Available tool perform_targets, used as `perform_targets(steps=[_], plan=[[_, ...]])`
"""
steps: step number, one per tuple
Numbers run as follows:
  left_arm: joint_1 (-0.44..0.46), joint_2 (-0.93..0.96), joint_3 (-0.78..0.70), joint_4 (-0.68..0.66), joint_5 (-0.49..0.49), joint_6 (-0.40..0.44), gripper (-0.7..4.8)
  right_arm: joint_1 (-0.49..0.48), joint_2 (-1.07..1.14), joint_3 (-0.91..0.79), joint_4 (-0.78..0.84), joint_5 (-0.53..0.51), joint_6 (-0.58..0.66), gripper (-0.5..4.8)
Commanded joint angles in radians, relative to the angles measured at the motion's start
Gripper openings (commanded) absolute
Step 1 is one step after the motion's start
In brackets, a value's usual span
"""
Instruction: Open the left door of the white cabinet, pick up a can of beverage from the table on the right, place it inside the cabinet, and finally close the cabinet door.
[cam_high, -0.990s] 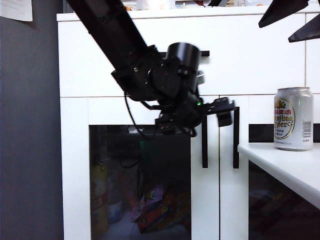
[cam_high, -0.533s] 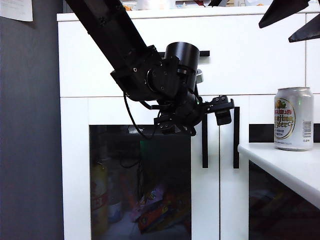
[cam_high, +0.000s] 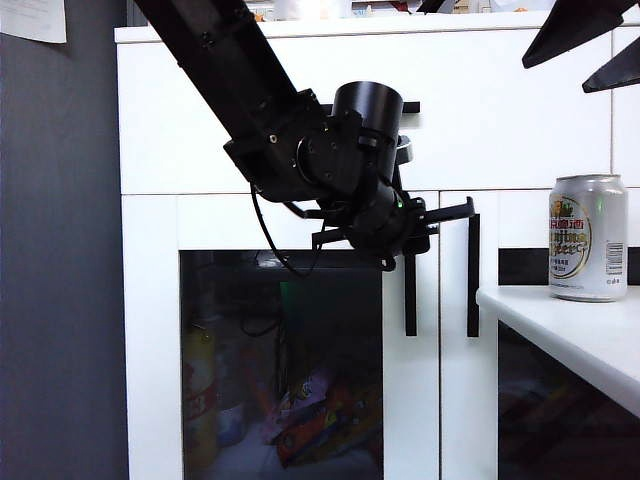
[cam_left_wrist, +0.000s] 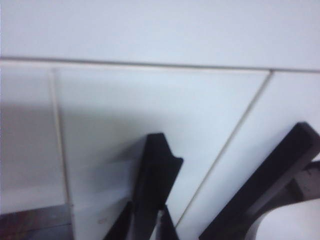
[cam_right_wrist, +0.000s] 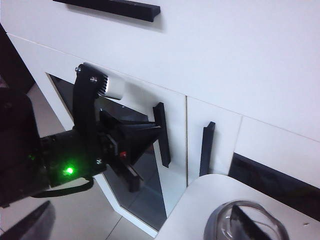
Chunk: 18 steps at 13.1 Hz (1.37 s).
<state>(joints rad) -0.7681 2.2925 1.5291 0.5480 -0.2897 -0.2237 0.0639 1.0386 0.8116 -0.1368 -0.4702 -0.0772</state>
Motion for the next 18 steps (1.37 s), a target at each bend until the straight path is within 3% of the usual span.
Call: perform_targets(steps=[1, 18], plan=[[-0.005, -0.006, 0.007, 0.045, 0.081, -0.019, -0.06, -0.002, -0.004, 0.003, 0.008, 0.004, -0.006, 4.79], [-0.017, -0.006, 0.007, 0.028, 0.111, -0.019, -0.05, -0.002, -0.004, 0.003, 0.063, 0.009, -0.014, 4.79]])
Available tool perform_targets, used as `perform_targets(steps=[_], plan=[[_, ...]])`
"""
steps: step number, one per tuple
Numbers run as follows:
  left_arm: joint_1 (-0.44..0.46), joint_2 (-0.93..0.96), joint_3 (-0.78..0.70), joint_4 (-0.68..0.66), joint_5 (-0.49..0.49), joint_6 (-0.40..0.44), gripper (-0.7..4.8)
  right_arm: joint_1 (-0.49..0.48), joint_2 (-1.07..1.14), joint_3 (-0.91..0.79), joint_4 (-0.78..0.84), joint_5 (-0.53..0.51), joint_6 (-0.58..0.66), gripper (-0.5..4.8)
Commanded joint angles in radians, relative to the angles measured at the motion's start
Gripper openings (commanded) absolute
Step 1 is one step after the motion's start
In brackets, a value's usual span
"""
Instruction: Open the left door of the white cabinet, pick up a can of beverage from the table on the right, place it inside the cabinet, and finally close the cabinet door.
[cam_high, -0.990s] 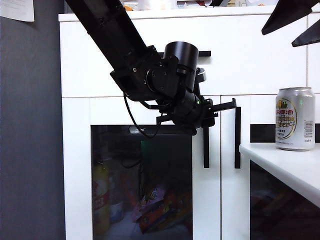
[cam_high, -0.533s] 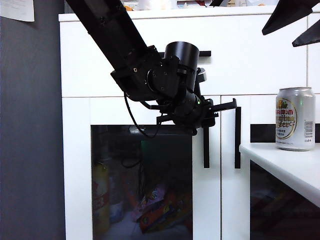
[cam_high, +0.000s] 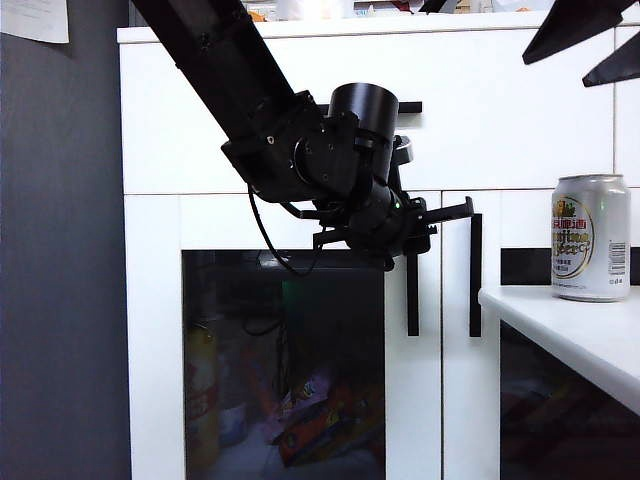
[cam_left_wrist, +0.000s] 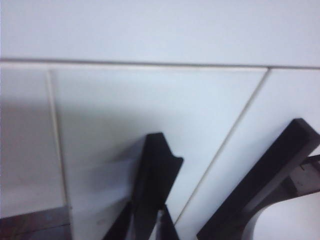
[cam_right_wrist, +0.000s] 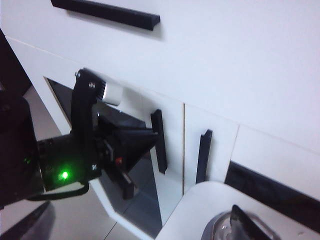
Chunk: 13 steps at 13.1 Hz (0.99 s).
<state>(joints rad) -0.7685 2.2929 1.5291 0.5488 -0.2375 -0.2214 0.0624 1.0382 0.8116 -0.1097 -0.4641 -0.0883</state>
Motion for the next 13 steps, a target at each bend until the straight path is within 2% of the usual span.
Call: perform_targets(steps=[1, 7, 12, 13], plan=[[-0.017, -0.007, 0.007, 0.027, 0.059, -0.021, -0.05, 0.000, -0.004, 0.003, 0.042, 0.003, -0.003, 4.79], [-0.023, -0.007, 0.007, 0.066, 0.059, -0.021, -0.05, 0.000, -0.004, 0.003, 0.065, 0.003, -0.002, 4.79], [-0.035, -0.007, -0.010, 0.180, 0.058, -0.021, -0.05, 0.000, -0.004, 0.003, 0.069, 0.003, -0.002, 4.79], [-0.047, -0.007, -0.026, 0.251, 0.041, -0.021, -0.05, 0.000, -0.004, 0.003, 0.069, 0.003, -0.002, 4.79]])
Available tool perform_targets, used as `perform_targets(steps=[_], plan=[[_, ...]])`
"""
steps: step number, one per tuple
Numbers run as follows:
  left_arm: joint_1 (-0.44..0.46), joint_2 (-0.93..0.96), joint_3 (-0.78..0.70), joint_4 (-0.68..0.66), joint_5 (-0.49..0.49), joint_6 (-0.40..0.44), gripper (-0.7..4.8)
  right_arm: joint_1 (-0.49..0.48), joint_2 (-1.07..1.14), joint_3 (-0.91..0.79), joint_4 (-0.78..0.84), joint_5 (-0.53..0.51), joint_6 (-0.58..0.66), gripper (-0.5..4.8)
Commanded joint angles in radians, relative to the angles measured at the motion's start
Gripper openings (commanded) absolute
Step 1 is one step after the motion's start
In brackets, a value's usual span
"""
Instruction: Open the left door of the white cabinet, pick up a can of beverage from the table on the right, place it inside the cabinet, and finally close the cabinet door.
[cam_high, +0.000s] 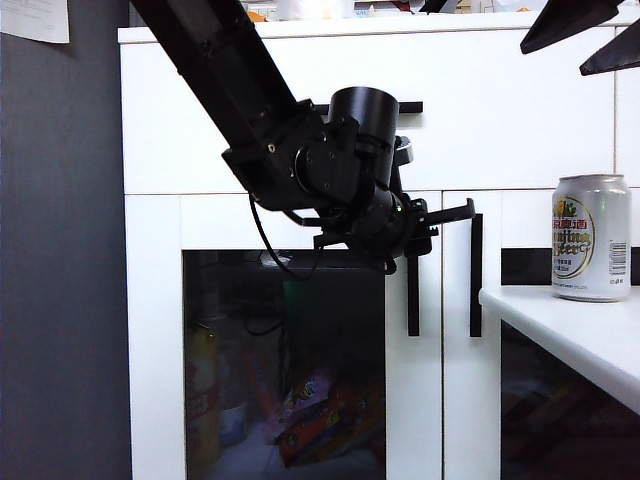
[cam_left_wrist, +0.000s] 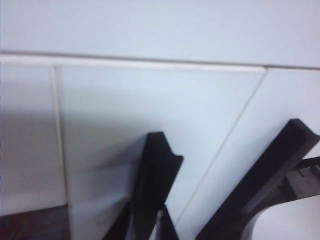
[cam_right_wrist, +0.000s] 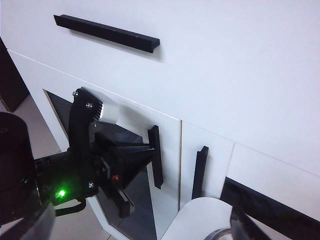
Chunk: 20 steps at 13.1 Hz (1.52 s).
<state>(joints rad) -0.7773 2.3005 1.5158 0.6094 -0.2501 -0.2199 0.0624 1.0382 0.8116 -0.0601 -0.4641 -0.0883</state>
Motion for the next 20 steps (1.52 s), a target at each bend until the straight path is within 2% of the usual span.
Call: perform_targets(steps=[1, 7, 9, 11, 13, 17, 20], plan=[[-0.045, -0.015, -0.014, 0.216, 0.046, -0.023, -0.05, 0.000, -0.004, 0.003, 0.019, 0.003, -0.002, 4.79], [-0.101, -0.018, -0.016, 0.271, -0.027, -0.023, -0.05, -0.001, -0.004, 0.003, 0.019, 0.003, -0.003, 4.79], [-0.132, -0.018, -0.016, 0.268, -0.026, -0.023, -0.05, -0.001, -0.010, 0.003, 0.019, 0.006, -0.003, 4.79], [-0.154, -0.018, -0.016, 0.269, -0.026, -0.023, -0.05, -0.001, -0.029, 0.003, 0.012, 0.050, -0.011, 4.79], [-0.154, -0.018, -0.016, 0.309, -0.026, -0.023, -0.05, -0.023, -0.057, 0.003, 0.009, 0.062, -0.019, 4.79], [-0.151, -0.018, -0.088, 0.438, -0.026, -0.023, -0.05, -0.033, -0.073, 0.004, -0.006, 0.061, -0.014, 4.79], [-0.152, -0.019, -0.160, 0.462, -0.026, -0.023, -0.05, -0.033, -0.074, 0.005, -0.011, 0.061, -0.013, 4.79]])
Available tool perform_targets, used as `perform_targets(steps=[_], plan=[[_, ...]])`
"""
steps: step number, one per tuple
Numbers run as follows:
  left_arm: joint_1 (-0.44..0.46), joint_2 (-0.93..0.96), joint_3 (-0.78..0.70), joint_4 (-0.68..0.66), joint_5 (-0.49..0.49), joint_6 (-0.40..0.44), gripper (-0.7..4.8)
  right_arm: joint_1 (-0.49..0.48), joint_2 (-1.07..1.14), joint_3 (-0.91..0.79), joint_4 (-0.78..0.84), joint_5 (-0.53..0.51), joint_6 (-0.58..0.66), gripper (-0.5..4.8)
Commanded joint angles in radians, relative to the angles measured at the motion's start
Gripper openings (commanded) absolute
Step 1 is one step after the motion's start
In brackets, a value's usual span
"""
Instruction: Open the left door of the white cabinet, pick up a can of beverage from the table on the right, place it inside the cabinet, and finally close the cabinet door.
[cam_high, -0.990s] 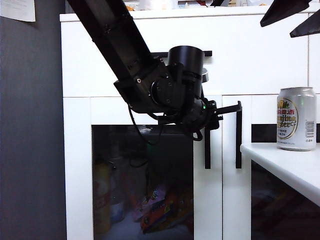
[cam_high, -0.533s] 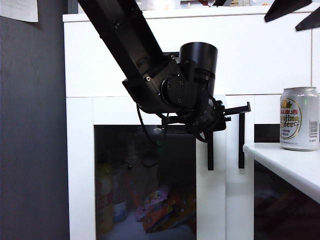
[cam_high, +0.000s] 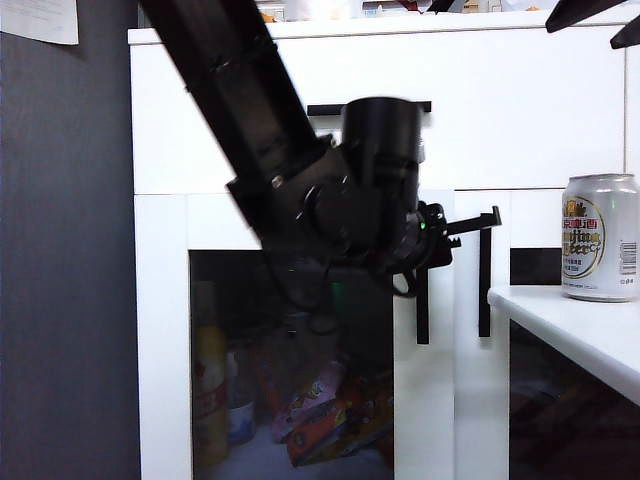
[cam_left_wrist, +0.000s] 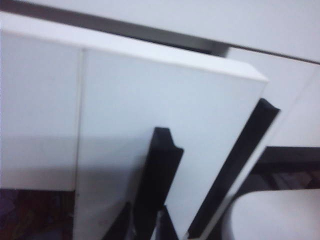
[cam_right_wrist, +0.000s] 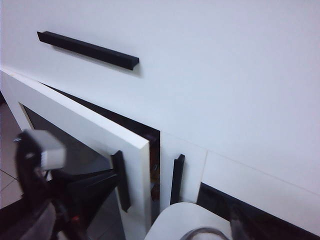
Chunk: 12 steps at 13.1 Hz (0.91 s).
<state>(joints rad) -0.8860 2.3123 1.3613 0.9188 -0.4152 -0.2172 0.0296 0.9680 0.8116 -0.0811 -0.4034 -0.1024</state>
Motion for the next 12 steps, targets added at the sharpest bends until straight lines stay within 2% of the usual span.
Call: perform_targets(steps=[1, 4, 12], plan=[[-0.045, -0.030, -0.016, 0.153, 0.139, -0.025, -0.05, 0.000, -0.008, 0.005, 0.008, 0.001, 0.002, 4.79], [-0.050, -0.034, -0.016, 0.204, 0.139, -0.026, -0.05, 0.000, -0.009, 0.005, 0.006, 0.001, 0.002, 4.79], [-0.050, -0.057, -0.021, 0.203, 0.124, -0.025, -0.05, -0.001, -0.009, 0.005, 0.003, 0.008, 0.000, 4.79]])
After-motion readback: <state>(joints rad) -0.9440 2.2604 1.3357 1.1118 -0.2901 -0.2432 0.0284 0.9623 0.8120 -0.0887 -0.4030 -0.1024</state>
